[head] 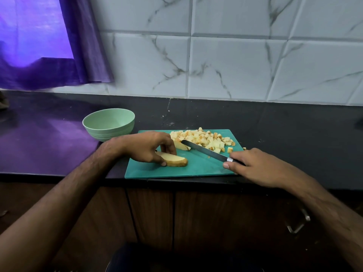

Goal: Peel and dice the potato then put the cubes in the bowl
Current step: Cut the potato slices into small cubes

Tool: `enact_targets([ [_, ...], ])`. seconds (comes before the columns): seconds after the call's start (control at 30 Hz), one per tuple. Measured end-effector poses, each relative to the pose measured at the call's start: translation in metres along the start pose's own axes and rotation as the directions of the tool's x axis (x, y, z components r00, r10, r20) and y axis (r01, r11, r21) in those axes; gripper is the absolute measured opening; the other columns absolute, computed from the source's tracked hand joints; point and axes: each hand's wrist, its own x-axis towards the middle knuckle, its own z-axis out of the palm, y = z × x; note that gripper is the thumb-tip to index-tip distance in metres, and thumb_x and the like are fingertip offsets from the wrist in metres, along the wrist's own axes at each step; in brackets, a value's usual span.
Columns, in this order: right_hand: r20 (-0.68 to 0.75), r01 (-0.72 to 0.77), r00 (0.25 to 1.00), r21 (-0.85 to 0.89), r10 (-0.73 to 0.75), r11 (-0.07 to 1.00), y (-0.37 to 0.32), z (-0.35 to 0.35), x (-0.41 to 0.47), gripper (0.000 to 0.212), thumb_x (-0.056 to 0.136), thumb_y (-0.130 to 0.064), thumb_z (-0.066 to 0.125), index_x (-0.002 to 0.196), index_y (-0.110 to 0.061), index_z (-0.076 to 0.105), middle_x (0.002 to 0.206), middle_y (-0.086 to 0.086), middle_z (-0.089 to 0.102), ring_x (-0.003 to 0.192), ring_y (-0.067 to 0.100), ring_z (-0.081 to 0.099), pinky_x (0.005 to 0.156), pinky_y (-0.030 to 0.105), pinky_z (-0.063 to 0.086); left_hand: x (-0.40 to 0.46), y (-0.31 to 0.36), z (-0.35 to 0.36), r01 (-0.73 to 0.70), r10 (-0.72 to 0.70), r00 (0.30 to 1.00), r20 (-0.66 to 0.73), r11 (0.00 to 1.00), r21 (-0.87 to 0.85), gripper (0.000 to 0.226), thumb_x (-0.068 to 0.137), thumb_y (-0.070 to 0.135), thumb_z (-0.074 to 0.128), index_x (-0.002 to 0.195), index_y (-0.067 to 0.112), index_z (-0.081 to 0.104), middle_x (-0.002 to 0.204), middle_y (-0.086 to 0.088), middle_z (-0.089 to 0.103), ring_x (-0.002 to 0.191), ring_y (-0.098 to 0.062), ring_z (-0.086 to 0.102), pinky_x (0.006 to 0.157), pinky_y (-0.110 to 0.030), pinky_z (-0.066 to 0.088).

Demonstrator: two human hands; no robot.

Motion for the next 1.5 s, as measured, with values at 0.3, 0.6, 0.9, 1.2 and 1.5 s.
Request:
enact_targets([
  [0.3, 0.002, -0.003, 1.000, -0.005, 0.003, 1.000, -0.003, -0.003, -0.004, 0.033, 0.105, -0.052, 0.041, 0.088, -0.026, 0.054, 0.082, -0.004, 0.058, 0.068, 0.008, 0.052, 0.060, 0.024, 0.038, 0.005, 0.010, -0.002, 0.033, -0.032, 0.999, -0.022, 0.999, 0.022, 0.032, 0.077, 0.020, 0.082, 0.104, 0.025, 0.066, 0.100, 0.013, 0.065, 0.091, -0.004, 0.063, 0.085, -0.030, 0.053],
  [0.6, -0.001, -0.016, 1.000, 0.008, 0.016, 1.000, 0.003, -0.001, -0.007, 0.033, 0.104, -0.053, 0.041, 0.086, -0.028, 0.054, 0.082, -0.003, 0.060, 0.070, 0.010, 0.055, 0.061, 0.027, 0.042, 0.009, 0.006, 0.006, 0.026, 0.017, 0.995, -0.101, 0.912, 0.410, 0.037, 0.072, 0.042, 0.068, 0.103, 0.037, 0.049, 0.102, 0.018, 0.051, 0.094, -0.006, 0.055, 0.079, -0.032, 0.034],
  [0.9, 0.005, -0.055, 0.998, 0.052, 0.055, 0.997, 0.013, -0.006, -0.015, 0.035, 0.105, -0.051, 0.042, 0.087, -0.024, 0.056, 0.082, -0.001, 0.059, 0.069, 0.011, 0.054, 0.064, 0.032, 0.042, 0.013, 0.030, 0.008, -0.155, 0.241, 0.953, -0.184, 0.909, 0.387, 0.039, 0.074, 0.038, 0.066, 0.111, 0.035, 0.053, 0.106, 0.019, 0.050, 0.094, -0.001, 0.054, 0.079, -0.032, 0.039],
  [1.2, -0.035, -0.108, 0.993, 0.151, 0.115, 0.983, 0.030, -0.009, -0.041, 0.033, 0.104, -0.045, 0.048, 0.079, -0.026, 0.057, 0.070, -0.008, 0.059, 0.065, 0.007, 0.056, 0.066, 0.034, 0.046, 0.050, 0.047, 0.055, -0.220, 0.285, 0.928, -0.239, 0.939, 0.266, 0.050, 0.092, 0.071, 0.046, 0.129, 0.039, 0.058, 0.130, 0.016, 0.053, 0.122, -0.002, 0.045, 0.096, -0.036, 0.032],
  [1.5, -0.031, -0.098, 0.994, 0.162, 0.104, 0.982, 0.030, -0.006, -0.039, 0.032, 0.104, -0.046, 0.048, 0.080, -0.026, 0.058, 0.074, -0.006, 0.062, 0.068, 0.011, 0.060, 0.071, 0.043, 0.051, 0.040, 0.017, 0.061, -0.187, 0.255, 0.883, -0.394, 0.961, 0.203, 0.046, 0.092, 0.074, 0.044, 0.116, 0.041, 0.064, 0.120, 0.021, 0.053, 0.122, -0.001, 0.041, 0.100, -0.038, 0.027],
])
